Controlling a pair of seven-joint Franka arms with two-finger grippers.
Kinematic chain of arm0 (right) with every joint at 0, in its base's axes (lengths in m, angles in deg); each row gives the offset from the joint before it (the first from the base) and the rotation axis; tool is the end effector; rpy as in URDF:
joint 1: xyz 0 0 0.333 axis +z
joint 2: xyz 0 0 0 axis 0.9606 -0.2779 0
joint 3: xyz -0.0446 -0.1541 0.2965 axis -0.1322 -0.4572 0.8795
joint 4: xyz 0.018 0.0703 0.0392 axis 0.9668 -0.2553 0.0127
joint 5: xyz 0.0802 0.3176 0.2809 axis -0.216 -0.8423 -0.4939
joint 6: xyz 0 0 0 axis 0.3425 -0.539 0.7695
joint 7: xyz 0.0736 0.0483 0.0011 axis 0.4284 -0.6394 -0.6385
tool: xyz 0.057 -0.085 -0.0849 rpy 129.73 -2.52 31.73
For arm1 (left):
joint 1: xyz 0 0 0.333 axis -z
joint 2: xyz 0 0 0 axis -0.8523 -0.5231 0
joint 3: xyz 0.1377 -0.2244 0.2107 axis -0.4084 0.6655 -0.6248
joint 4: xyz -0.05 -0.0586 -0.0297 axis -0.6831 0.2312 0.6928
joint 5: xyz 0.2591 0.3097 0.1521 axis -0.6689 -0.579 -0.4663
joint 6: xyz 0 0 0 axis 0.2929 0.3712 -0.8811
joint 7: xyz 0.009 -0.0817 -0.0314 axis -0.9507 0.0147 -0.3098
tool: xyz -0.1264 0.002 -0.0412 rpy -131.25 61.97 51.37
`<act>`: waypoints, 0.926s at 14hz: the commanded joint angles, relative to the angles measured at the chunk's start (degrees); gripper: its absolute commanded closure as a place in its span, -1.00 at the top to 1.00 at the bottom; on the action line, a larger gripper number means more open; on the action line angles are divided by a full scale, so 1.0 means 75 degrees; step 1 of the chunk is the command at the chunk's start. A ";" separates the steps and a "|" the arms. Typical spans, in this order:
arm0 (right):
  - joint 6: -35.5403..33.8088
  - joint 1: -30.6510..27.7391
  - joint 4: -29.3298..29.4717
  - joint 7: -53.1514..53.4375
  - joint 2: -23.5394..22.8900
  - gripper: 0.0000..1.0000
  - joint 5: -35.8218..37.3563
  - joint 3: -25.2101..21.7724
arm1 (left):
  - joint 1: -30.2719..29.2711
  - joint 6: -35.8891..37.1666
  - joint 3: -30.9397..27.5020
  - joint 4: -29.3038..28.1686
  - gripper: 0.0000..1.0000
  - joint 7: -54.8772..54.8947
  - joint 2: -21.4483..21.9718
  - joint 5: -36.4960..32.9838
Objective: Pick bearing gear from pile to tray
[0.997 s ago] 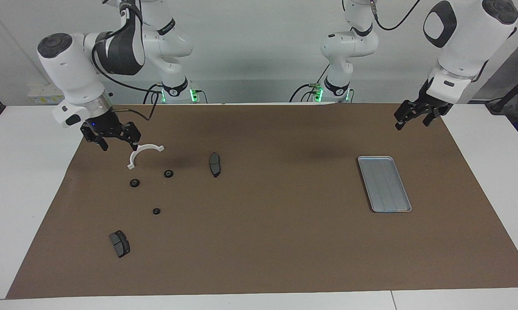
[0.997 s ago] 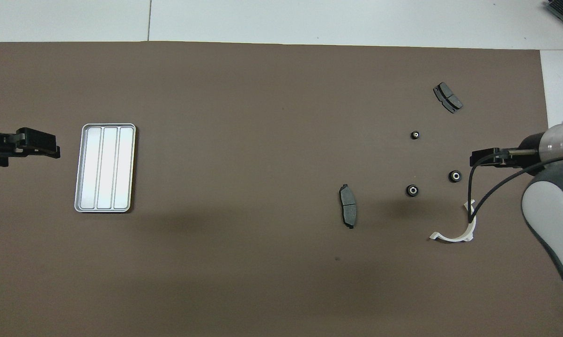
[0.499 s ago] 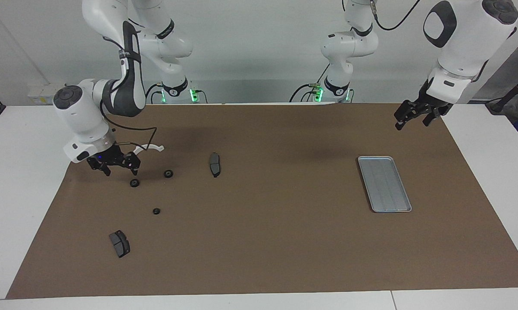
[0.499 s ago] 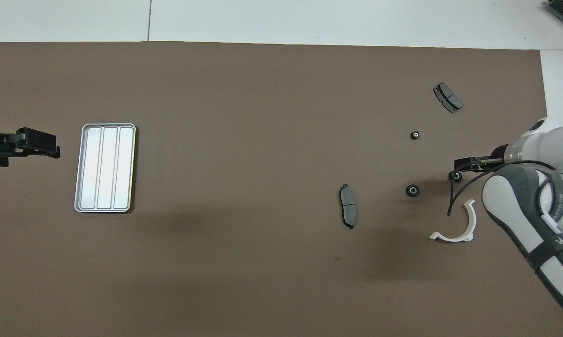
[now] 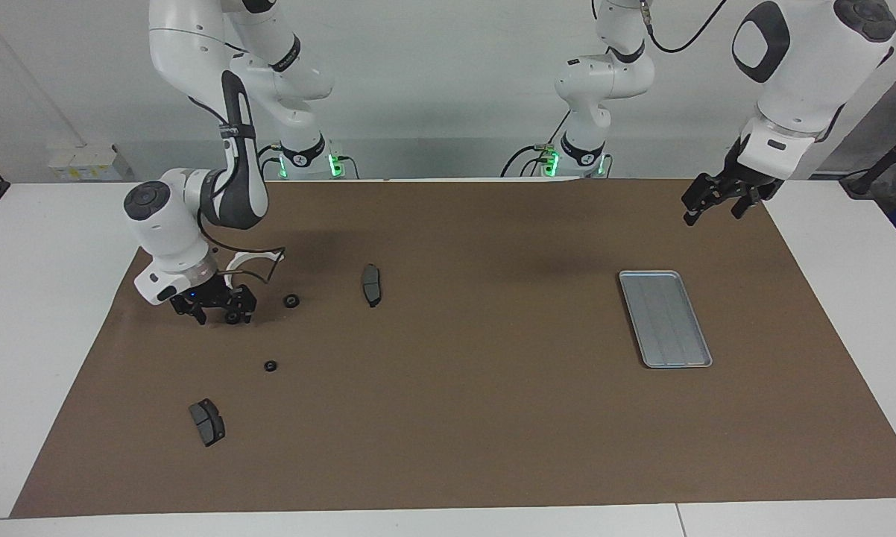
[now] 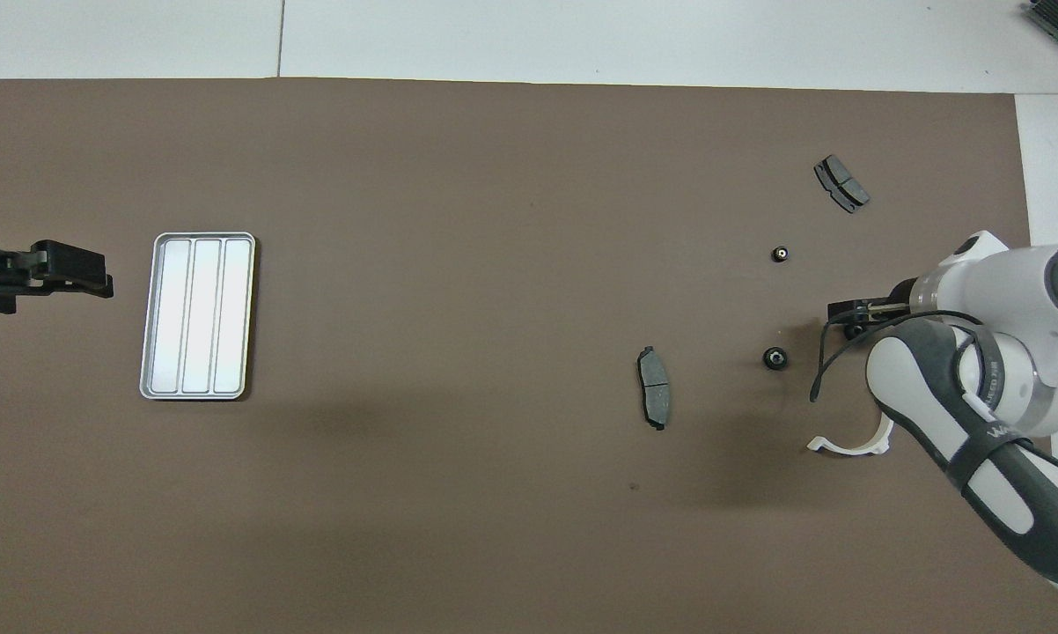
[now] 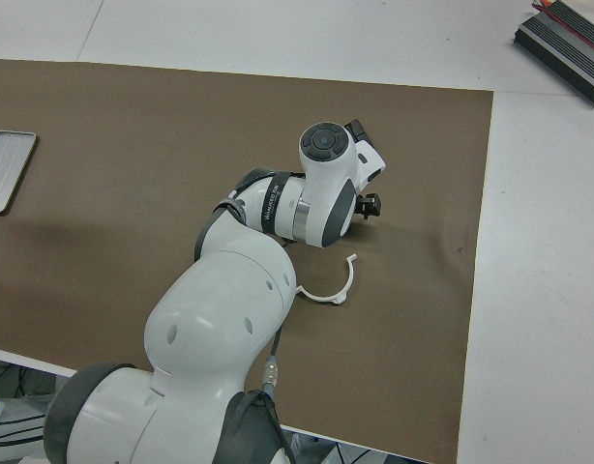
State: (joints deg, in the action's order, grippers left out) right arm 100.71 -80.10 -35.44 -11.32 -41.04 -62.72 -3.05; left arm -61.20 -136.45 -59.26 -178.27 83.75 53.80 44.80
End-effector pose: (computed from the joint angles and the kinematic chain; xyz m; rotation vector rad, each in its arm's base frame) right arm 0.5961 -0.0809 0.2652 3.1377 0.0064 0.1176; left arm 0.5878 -0.0087 0.5786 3.1179 0.1527 0.0212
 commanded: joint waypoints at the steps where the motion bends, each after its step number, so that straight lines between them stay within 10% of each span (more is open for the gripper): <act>1: 0.0155 -0.0012 -0.0191 -0.0063 -0.0005 0.90 0.0057 0.0015 | -0.0080 -0.0043 0.0021 -0.0214 1.00 0.0049 0.0211 0.0080; 4: 0.0038 -0.0012 -0.0191 -0.0074 0.0007 0.62 0.0045 0.0015 | -0.0068 -0.0043 0.0033 -0.0214 1.00 0.0049 0.0223 0.0080; 10: 0.0050 0.0175 -0.0215 0.0183 0.0007 -0.84 0.0045 0.0015 | -0.0080 -0.0043 0.0033 -0.0214 1.00 0.0049 0.0223 0.0080; 13: 0.0027 0.0187 -0.0191 0.0172 0.0065 -0.95 0.0045 0.0015 | -0.0080 -0.0043 0.0033 -0.0214 1.00 0.0049 0.0223 0.0080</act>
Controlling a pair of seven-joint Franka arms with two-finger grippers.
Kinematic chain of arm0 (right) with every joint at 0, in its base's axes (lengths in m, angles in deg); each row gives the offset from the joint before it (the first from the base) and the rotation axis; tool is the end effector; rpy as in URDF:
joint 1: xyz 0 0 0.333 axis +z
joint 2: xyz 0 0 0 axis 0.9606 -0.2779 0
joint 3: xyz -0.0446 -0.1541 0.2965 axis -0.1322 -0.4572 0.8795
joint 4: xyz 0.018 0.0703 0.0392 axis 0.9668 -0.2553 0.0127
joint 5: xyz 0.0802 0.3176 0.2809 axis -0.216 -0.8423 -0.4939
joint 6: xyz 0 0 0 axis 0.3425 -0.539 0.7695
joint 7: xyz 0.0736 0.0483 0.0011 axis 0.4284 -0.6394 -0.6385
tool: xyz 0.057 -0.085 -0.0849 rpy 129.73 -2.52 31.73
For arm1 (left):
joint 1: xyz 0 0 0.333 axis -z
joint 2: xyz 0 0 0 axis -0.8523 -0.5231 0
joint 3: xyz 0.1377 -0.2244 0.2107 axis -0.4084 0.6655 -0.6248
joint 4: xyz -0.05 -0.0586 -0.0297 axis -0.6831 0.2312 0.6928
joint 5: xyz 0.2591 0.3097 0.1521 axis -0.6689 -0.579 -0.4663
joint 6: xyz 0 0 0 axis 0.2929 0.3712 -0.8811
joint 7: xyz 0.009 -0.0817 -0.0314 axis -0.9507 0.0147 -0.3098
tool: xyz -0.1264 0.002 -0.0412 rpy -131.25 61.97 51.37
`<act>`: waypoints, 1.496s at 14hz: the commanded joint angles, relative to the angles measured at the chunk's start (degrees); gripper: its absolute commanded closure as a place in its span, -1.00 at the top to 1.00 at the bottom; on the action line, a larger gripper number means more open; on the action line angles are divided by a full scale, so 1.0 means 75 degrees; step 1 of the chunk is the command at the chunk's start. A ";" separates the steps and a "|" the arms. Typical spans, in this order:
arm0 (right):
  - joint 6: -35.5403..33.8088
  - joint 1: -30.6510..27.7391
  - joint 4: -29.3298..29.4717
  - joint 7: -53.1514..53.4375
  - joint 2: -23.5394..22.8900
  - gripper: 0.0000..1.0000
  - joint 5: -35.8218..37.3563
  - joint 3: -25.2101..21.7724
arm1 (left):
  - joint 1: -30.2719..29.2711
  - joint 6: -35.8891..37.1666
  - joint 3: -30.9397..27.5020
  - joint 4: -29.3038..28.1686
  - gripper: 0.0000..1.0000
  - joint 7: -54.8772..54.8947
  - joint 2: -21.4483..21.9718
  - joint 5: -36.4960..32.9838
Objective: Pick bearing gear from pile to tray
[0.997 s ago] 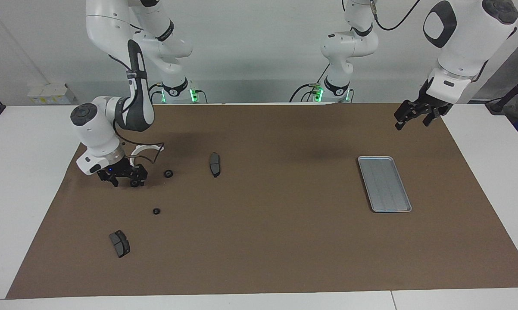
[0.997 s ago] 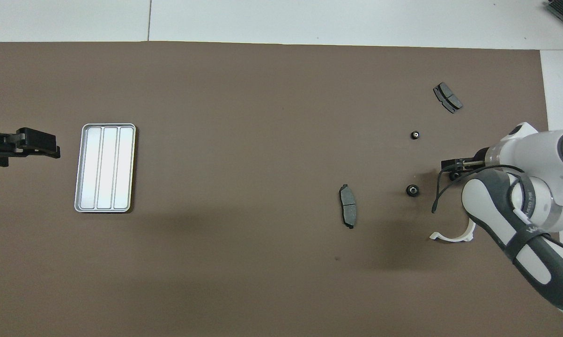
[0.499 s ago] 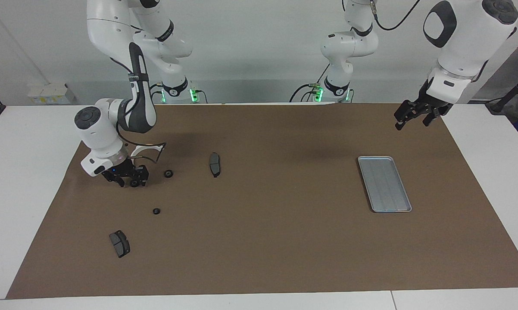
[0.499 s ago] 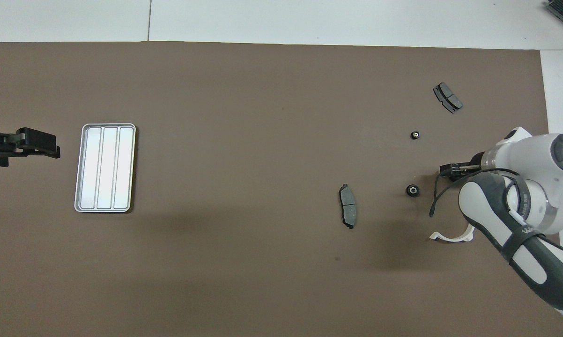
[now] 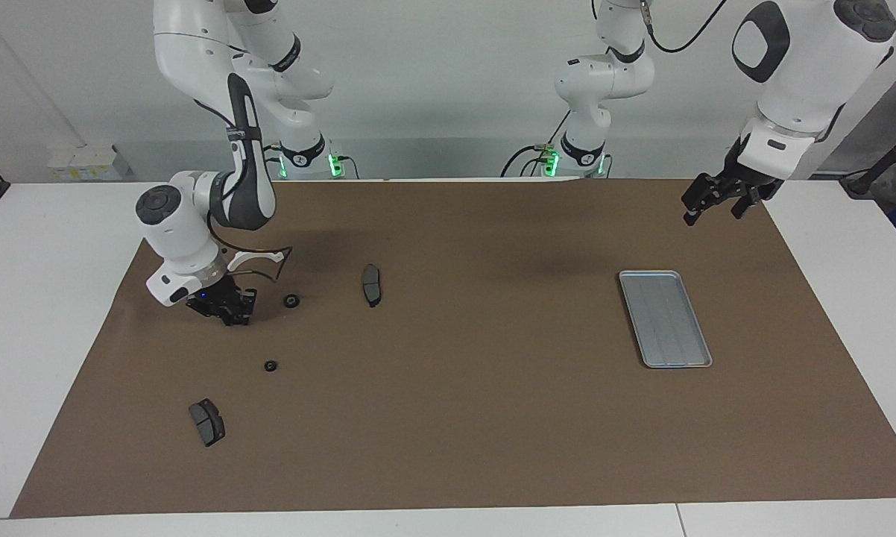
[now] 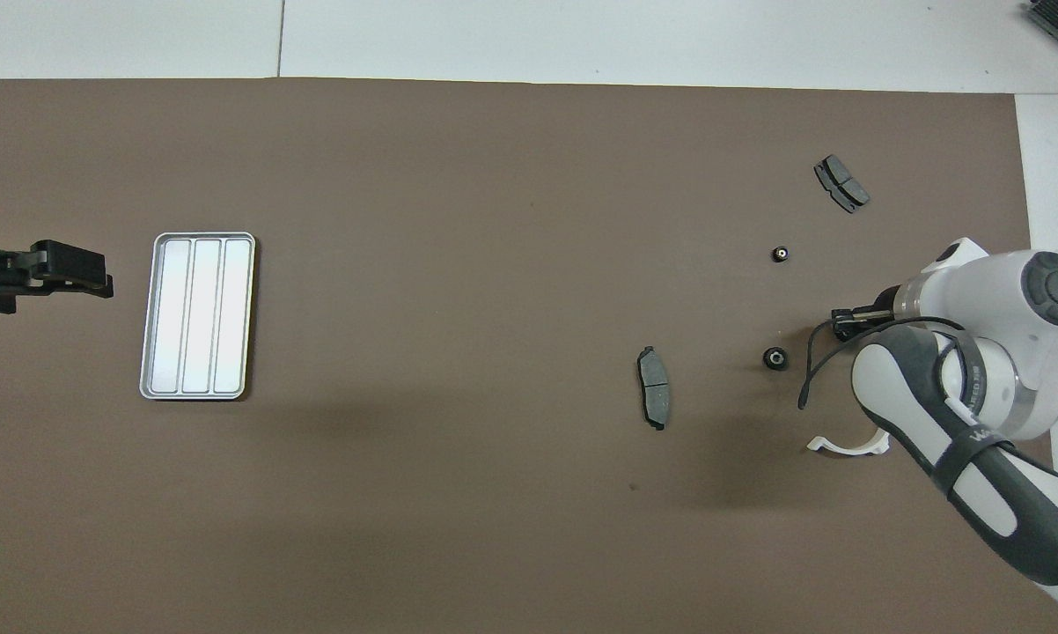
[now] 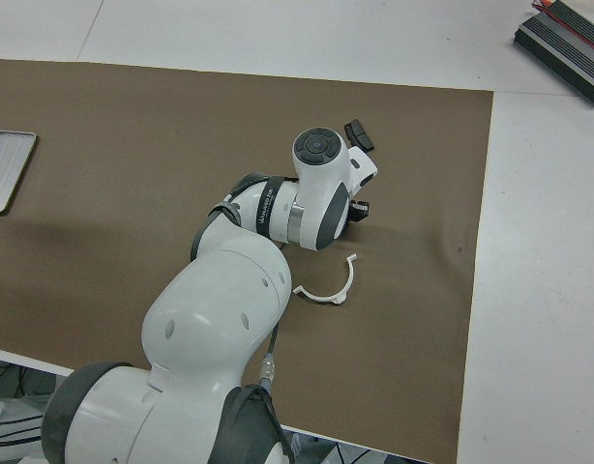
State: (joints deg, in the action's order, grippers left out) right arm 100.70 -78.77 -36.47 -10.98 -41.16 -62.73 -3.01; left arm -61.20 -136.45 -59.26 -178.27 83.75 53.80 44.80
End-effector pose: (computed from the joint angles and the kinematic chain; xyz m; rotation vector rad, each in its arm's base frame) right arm 0.5909 -0.0659 0.2559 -3.1381 -0.0341 -0.0861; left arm 0.5878 -0.0087 0.5786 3.1179 0.1527 0.0212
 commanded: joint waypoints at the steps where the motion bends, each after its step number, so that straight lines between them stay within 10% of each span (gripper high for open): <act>1: -0.0030 0.0032 0.0017 0.0138 0.0163 -0.96 0.0046 0.0023 | -0.0080 -0.0043 0.0021 -0.0214 1.00 0.0037 0.0223 0.0080; 11: -0.0349 0.2501 0.0580 0.4187 0.0258 -0.96 -0.0142 0.0082 | -0.0080 -0.0043 0.0032 -0.0214 1.00 0.0049 0.0223 0.0080; 21: -0.0043 0.5186 0.2229 0.7787 -0.1356 -0.92 -0.0001 0.0058 | 0.0002 0.0027 0.0044 -0.0202 1.00 0.0002 0.0281 0.0080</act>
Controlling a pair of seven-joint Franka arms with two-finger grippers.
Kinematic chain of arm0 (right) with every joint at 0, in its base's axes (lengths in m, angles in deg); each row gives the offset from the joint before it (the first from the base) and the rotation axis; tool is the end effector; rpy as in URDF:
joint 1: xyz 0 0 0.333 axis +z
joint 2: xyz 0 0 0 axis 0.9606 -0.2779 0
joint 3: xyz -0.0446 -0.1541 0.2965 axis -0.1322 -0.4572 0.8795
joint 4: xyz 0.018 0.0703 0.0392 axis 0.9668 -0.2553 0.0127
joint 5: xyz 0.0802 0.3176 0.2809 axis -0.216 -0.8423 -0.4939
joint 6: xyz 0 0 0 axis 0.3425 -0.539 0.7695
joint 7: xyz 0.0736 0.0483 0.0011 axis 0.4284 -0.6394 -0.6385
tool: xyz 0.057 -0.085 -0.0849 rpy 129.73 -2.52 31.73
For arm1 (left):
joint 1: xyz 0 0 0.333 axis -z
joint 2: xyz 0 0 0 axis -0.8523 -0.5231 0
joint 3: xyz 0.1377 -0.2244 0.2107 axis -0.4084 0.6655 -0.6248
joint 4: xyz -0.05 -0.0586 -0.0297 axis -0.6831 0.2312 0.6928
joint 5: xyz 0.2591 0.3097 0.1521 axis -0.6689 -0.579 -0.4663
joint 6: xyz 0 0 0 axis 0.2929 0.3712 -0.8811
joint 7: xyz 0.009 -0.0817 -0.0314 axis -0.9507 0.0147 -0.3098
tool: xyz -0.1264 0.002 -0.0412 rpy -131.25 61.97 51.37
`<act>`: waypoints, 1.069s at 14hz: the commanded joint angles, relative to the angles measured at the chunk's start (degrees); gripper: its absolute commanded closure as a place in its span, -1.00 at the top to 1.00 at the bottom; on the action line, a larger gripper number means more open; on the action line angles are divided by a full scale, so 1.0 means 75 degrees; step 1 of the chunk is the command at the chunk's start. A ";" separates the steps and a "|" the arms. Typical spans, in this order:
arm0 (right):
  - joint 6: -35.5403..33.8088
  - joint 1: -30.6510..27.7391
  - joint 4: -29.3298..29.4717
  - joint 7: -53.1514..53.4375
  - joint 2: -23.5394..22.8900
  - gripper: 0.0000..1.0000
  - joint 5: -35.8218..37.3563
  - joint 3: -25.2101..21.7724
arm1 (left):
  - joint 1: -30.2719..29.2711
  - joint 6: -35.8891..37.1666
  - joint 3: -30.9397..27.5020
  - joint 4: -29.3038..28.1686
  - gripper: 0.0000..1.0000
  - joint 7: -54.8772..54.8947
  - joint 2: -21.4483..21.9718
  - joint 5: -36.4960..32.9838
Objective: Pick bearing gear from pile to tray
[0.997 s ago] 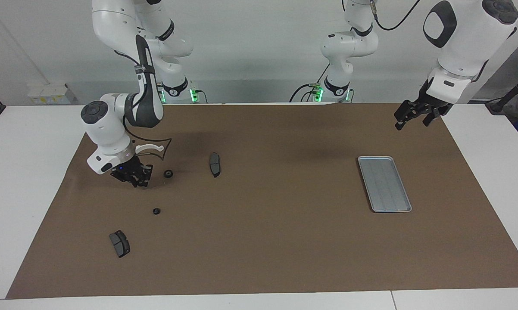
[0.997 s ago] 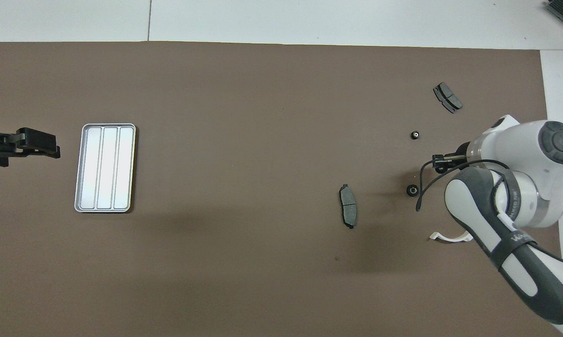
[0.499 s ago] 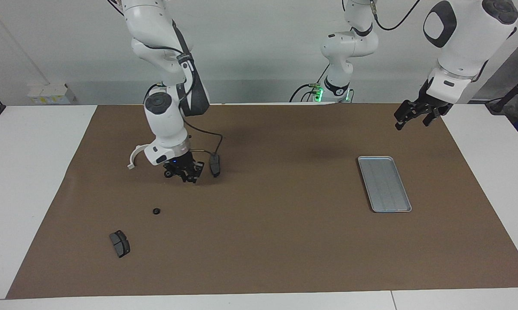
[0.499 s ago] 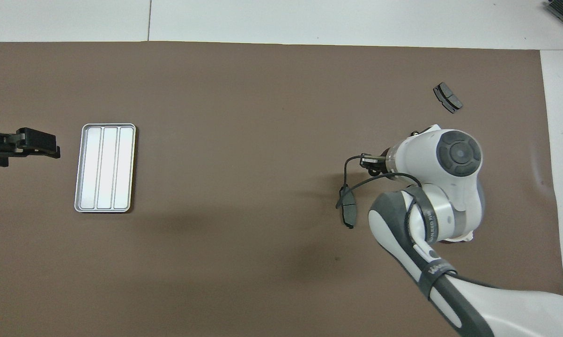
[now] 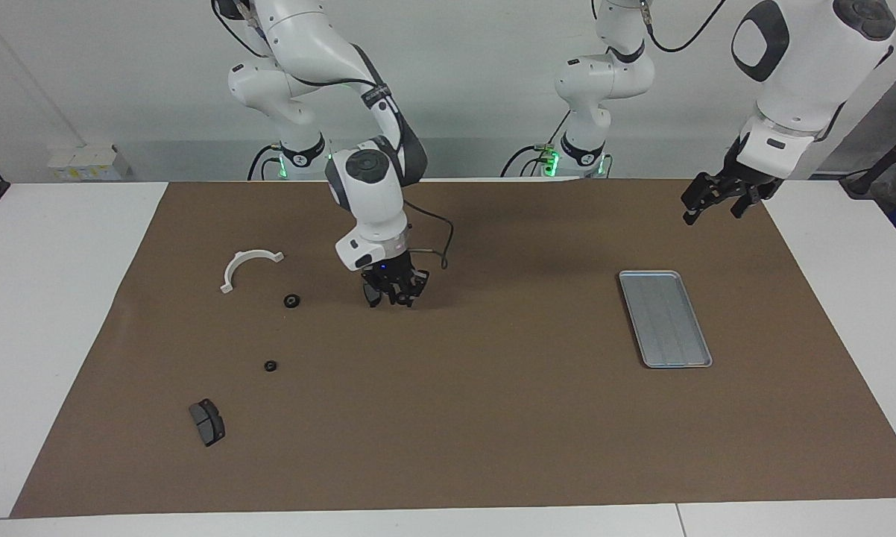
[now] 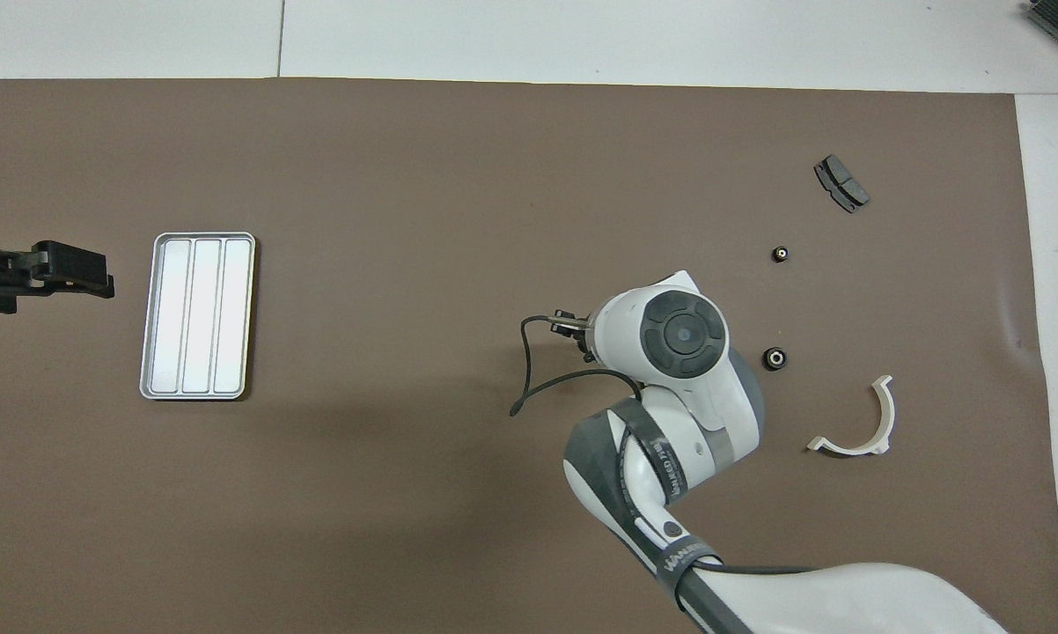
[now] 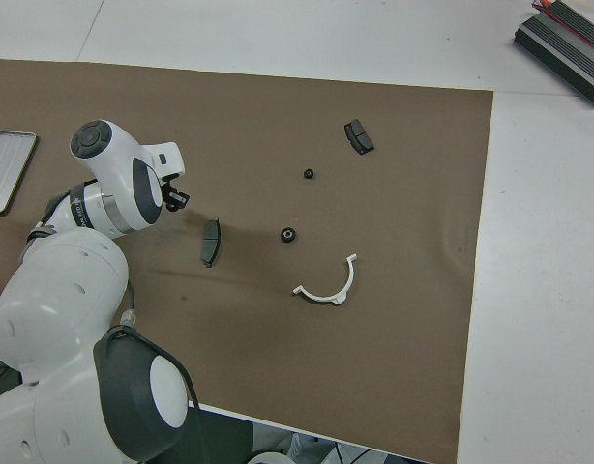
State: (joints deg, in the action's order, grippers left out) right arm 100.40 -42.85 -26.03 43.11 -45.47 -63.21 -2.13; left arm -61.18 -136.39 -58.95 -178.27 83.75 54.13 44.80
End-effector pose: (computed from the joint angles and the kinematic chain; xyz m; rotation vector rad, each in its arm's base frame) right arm 0.5652 0.3325 0.2920 -2.9956 0.4304 -0.1690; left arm 0.5862 -0.0122 0.5819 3.1185 0.1437 0.0284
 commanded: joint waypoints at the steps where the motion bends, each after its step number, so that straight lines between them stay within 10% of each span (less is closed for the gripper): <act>1: -0.0014 0.0574 0.1199 0.0823 -0.1087 -0.86 0.0063 -0.0060 | 0.0034 0.0030 0.0003 -0.0237 1.00 0.0014 0.0237 0.0080; 4: -0.0002 0.0867 0.1554 0.1141 -0.1382 -0.57 0.0063 -0.0060 | 0.0034 -0.0040 0.0026 -0.0249 1.00 0.0002 0.0237 0.0080; 7: -0.0095 0.1009 0.1391 0.1200 -0.1348 1.00 0.0075 -0.0060 | 0.0337 -0.0402 0.0062 -0.0296 1.00 -0.0044 0.0237 0.0080; 15: -0.0506 -0.0172 0.0233 0.0161 0.0244 1.00 0.0133 -0.0107 | 0.1942 -0.1668 0.0062 -0.0577 1.00 -0.2094 -0.0090 0.0080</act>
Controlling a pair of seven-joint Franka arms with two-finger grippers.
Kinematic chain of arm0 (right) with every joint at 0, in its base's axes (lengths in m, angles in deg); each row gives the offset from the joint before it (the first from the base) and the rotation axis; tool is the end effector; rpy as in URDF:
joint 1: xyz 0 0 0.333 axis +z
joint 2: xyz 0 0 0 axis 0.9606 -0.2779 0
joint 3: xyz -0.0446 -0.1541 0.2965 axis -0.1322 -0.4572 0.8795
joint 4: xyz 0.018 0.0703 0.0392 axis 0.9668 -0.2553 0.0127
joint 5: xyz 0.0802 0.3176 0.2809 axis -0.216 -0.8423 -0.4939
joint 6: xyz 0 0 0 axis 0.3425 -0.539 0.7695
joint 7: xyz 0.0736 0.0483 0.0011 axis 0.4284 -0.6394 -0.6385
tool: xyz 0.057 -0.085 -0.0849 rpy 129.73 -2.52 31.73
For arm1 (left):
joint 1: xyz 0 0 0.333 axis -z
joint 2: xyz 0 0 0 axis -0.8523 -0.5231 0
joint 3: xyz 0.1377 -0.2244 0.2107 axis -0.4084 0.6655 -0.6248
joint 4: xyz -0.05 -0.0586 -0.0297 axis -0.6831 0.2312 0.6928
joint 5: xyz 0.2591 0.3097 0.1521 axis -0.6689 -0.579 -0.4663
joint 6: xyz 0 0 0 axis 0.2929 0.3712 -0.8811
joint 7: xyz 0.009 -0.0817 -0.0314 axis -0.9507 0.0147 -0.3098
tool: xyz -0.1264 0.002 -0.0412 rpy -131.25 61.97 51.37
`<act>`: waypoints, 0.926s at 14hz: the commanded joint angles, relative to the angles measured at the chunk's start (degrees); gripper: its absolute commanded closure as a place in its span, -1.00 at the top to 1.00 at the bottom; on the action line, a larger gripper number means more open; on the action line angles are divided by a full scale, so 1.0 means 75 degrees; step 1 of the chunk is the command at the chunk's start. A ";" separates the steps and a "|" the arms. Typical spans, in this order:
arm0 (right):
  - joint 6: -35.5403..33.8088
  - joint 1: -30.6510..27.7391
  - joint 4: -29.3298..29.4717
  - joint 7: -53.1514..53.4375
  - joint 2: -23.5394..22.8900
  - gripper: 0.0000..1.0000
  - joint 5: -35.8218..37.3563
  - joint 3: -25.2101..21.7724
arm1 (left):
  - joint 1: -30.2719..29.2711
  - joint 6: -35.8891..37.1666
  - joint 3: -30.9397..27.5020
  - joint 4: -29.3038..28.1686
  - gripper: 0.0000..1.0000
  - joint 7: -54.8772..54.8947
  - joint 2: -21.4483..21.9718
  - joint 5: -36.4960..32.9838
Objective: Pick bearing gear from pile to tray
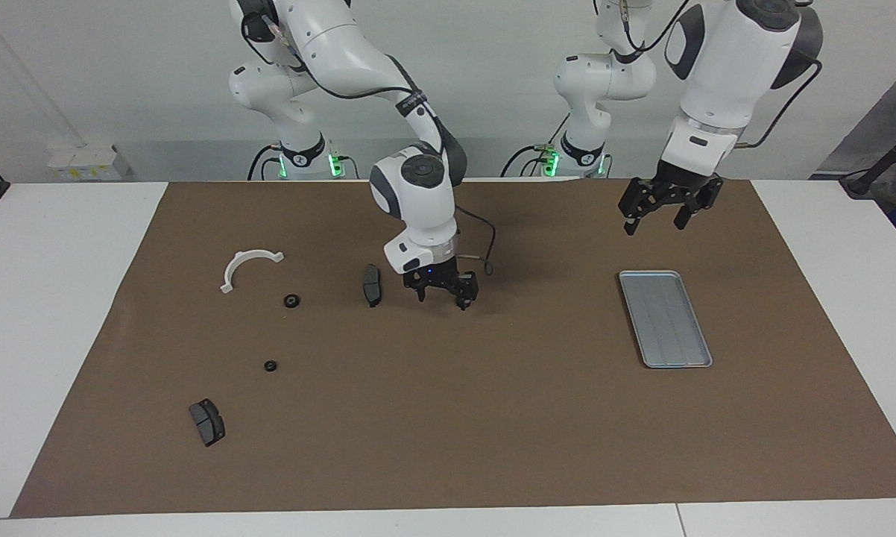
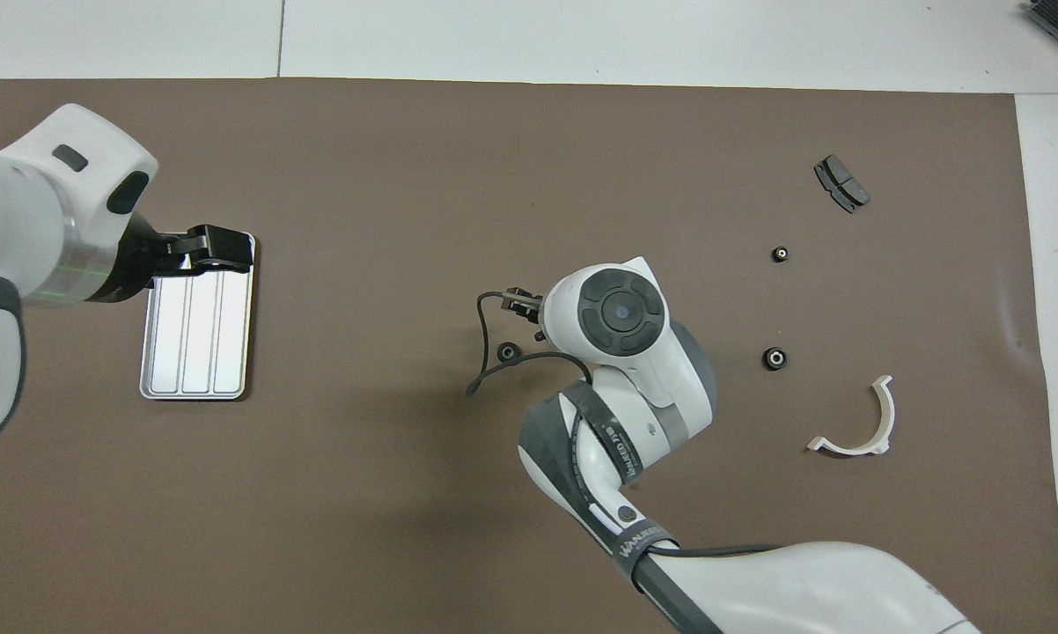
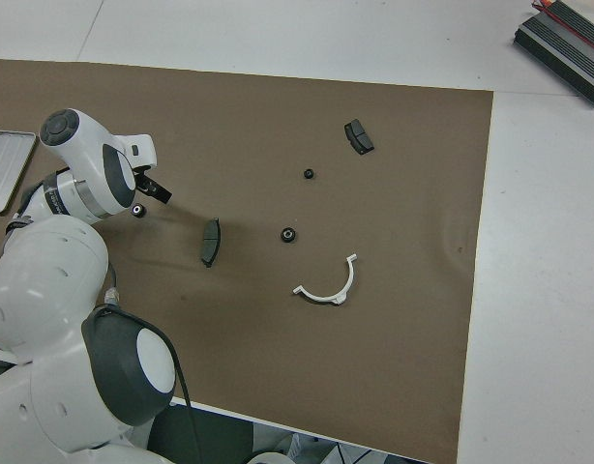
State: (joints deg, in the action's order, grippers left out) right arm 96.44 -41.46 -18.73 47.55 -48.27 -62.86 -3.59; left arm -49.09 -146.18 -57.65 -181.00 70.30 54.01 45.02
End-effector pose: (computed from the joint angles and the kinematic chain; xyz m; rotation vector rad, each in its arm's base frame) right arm 0.5923 0.3489 0.3139 -2.9764 0.5353 -0.1852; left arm 0.5842 -0.1520 0.5722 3.0710 0.1477 0.1976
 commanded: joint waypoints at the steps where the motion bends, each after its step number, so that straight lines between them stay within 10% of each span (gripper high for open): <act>1: -0.0013 -0.0615 -0.1056 -0.0818 0.0898 1.00 0.0076 0.0088 | 0.0634 -0.0689 -0.0112 -0.0212 1.00 -0.0812 -0.0273 0.0016; 13: 0.0139 -0.3371 -0.3238 -0.5603 0.2097 1.00 0.0064 0.0100 | 0.2570 -0.2332 -0.0148 0.0326 1.00 -0.3053 -0.2570 -0.0920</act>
State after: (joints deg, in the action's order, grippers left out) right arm 96.27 -65.17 -40.80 8.15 -33.36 -62.79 -3.65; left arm -32.49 -162.70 -57.74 -181.57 50.72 39.22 40.85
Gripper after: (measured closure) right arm 0.000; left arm 0.000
